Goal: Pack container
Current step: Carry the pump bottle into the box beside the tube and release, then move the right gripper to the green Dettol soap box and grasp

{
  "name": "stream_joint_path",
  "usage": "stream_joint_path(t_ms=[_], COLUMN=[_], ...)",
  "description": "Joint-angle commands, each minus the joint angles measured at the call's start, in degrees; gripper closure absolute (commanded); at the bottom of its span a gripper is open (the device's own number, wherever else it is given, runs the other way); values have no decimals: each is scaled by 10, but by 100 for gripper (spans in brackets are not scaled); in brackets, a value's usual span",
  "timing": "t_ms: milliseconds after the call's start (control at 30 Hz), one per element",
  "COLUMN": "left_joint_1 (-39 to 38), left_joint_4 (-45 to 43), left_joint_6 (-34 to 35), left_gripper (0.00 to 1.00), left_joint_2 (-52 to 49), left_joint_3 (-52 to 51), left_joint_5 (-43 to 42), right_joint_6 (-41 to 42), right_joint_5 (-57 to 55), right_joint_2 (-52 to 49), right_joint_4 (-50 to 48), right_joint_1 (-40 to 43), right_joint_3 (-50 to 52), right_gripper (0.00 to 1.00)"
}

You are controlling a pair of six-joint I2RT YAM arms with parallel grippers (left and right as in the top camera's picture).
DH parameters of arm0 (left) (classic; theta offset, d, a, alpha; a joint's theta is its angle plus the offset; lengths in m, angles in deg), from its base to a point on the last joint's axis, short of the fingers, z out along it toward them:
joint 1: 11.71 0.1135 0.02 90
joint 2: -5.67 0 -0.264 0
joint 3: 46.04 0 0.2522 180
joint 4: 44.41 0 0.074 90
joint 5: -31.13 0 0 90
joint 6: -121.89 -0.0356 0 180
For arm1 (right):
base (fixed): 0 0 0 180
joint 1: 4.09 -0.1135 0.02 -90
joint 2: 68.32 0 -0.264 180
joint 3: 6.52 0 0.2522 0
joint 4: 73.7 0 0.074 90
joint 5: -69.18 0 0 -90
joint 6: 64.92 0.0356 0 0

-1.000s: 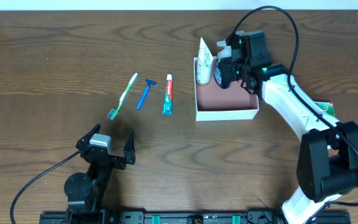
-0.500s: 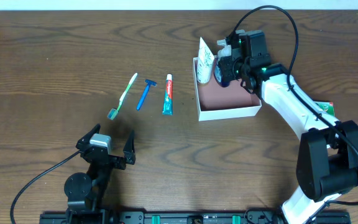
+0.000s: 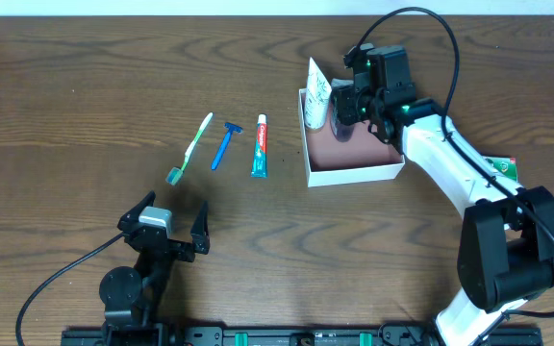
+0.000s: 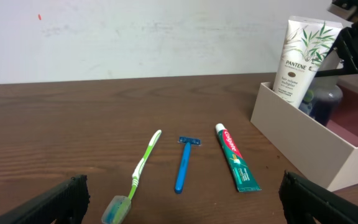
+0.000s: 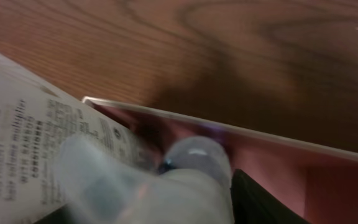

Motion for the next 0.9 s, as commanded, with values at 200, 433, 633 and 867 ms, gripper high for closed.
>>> stream_joint_path(t_ms=[200,433,633,867], left_joint_1=[4,4,4,4], left_joint_4=[6,6,6,6], left_joint_6=[-2,-2,-2,-2], left_gripper=[2,2,2,2], left_joint_2=[3,3,3,3], left_joint_3=[-17,-17,-17,-17], left_joint_5=[-7,-7,-7,-7], right_joint_6=[3,3,-15,-28], right_joint_5=[6,-20,-144,-297], right_joint_2=[7,54,118,225], right_joint_4=[-23,-55,-55,-27], right_joint_1=[-12,-11,-8,1], right_joint_3=[-11,-11,-11,-11], right_gripper=[43,37,33,28])
